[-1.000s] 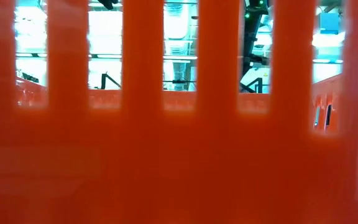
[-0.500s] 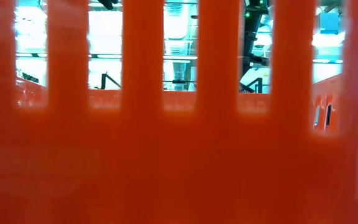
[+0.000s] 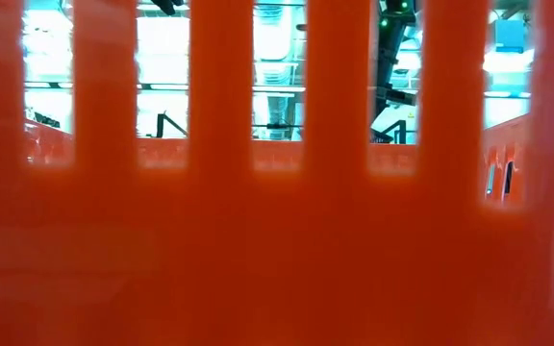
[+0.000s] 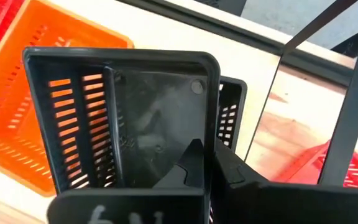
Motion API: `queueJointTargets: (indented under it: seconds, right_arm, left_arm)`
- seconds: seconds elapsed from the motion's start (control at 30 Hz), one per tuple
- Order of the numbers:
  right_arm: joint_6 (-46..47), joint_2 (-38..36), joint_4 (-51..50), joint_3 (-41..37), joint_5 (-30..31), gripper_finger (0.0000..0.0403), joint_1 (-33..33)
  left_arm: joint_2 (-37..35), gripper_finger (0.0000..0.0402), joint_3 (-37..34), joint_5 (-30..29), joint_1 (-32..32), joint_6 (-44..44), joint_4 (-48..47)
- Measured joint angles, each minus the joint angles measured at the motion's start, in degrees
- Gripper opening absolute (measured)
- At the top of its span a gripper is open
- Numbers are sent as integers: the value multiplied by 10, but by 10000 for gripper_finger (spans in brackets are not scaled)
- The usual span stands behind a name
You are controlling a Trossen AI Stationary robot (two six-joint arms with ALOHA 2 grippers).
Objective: Stack baskets on shelf by color
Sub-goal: Stack the bottom black bin on top of the black bin on the shelf
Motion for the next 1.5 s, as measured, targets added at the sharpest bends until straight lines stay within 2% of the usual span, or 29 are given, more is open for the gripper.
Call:
queueJointTargets:
  seconds: [0.13,0.33,0.5,0.67,0.93,1.23,1.5]
  right_arm:
    - [0,0,-2,0,-1,7,-5]
    - [-4,0,-3,0,-57,15,-20]
    - [-5,0,-4,0,-60,10,-28]
    - [-16,0,-4,0,-88,20,-38]
    - [-25,0,-4,0,-88,15,-38]
    - [-46,0,-4,0,-77,64,-37]
    - [-64,0,-3,8,-52,72,-37]
  left_arm:
    - [0,113,0,0,0,0,0]
    - [0,113,0,0,0,0,0]
    - [0,113,0,-1,0,0,0]
    - [0,113,0,-1,0,0,0]
    - [0,113,0,-1,0,0,0]
    - [0,113,0,-1,0,0,0]
    - [0,113,0,-1,0,0,0]
